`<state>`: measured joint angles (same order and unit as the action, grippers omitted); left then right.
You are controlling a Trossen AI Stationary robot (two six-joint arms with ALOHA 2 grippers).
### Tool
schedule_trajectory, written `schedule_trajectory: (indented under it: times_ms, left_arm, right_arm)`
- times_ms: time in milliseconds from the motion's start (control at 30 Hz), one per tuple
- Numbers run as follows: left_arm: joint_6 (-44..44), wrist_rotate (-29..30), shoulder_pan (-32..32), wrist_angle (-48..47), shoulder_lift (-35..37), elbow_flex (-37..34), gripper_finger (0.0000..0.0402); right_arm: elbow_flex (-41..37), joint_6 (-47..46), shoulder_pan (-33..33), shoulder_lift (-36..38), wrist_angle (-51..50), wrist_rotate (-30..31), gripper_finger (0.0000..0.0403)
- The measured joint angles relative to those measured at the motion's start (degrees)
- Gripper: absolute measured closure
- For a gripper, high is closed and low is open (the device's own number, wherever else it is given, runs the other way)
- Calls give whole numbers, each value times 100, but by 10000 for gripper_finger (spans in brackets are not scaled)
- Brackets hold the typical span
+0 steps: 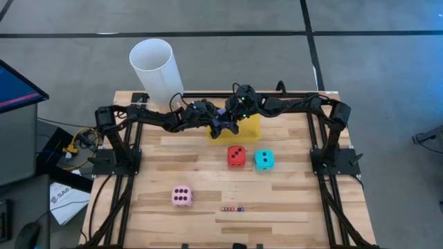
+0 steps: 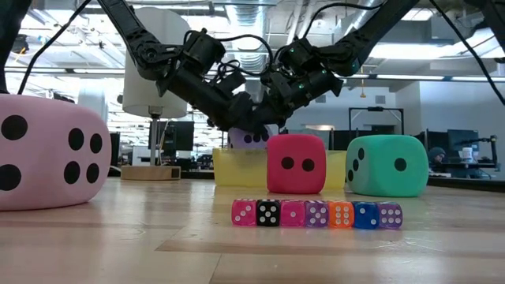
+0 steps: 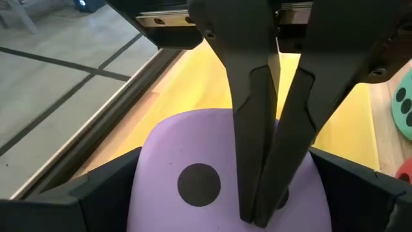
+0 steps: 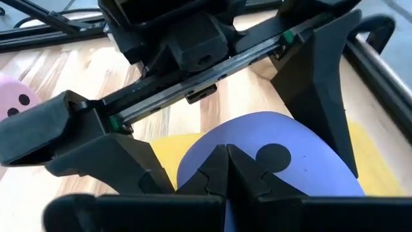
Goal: Pick & Place Dice
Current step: Put the big purple dice into the yellow bin, then adjust the yellow bin
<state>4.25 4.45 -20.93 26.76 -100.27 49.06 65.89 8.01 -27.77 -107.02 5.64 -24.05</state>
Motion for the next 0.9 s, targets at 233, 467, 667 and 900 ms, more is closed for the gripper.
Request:
schedule_trajectory:
  times_ms: [233,467,667,900]
  left_arm:
    - [1,8,-2,18,0,0,14]
    - [-2,-21,0,123,27,1,15]
    - [-2,-35,4,70,73,-4,15]
    - [-9,-17,5,6,180,-3,14]
  right_arm:
    - [-15,11,-35,1,-36,105,403]
    - [-81,13,-113,-33,-477,331,403]
    - [-40,99,-179,-19,-568,520,403]
    - [-41,100,-165,-4,-577,393,403]
